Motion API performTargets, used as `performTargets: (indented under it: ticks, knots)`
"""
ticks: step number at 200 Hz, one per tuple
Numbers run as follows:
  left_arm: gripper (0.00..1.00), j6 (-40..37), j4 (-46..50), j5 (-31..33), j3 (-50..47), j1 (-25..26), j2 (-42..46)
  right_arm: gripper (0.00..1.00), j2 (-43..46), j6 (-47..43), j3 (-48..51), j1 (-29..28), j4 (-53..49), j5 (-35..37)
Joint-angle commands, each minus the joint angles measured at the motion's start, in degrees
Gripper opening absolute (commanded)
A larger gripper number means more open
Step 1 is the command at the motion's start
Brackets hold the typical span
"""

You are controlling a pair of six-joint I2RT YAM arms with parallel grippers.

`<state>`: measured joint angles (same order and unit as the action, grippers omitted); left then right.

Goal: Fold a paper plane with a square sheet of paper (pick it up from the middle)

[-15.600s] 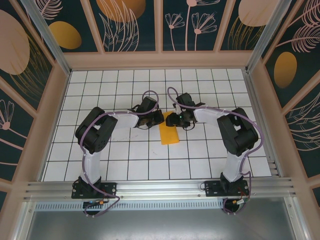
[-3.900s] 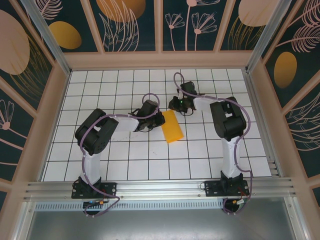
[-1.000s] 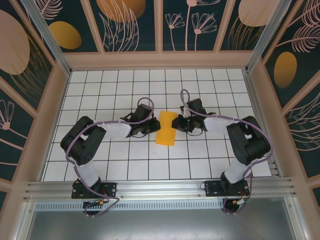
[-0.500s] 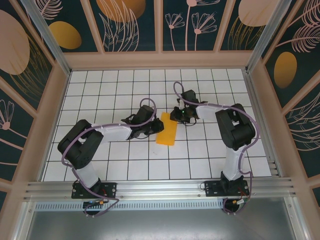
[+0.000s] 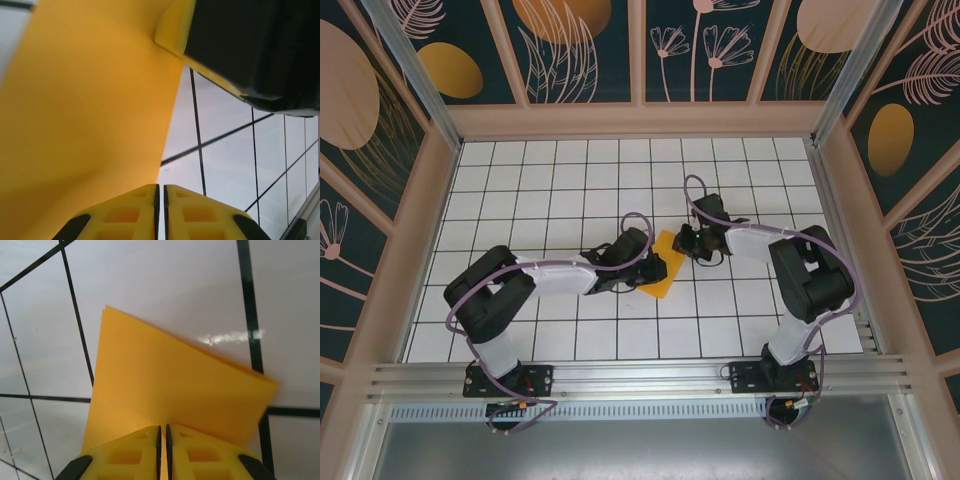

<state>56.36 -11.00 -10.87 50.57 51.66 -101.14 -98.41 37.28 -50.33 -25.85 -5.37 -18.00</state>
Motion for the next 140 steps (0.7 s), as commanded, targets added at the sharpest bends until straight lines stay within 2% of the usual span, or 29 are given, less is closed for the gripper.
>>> performTargets:
  ticks: [1, 44, 98, 140]
  knots:
    - [0.12, 3.3, -3.4, 0.5, 0.0, 1.3, -2.5, 0.13, 4.4, 2.7, 2.6, 0.2, 3.3, -1.9]
    - [0.08, 5.2, -4.8, 1.9, -0.3, 2.2, -4.4, 0.11, 7.6, -0.6, 6.5, 0.2, 2.8, -6.2]
    - [0.04, 5.9, -4.3, 2.7, 1.1, 2.2, -5.3, 0.01, 4.6, -2.4, 8.0, 0.2, 4.1, -9.0]
    - [0.04, 5.8, -3.3, 2.9, 2.2, 2.2, -5.7, 0.0, 2.0, -3.6, 7.5, 0.2, 4.3, -9.9]
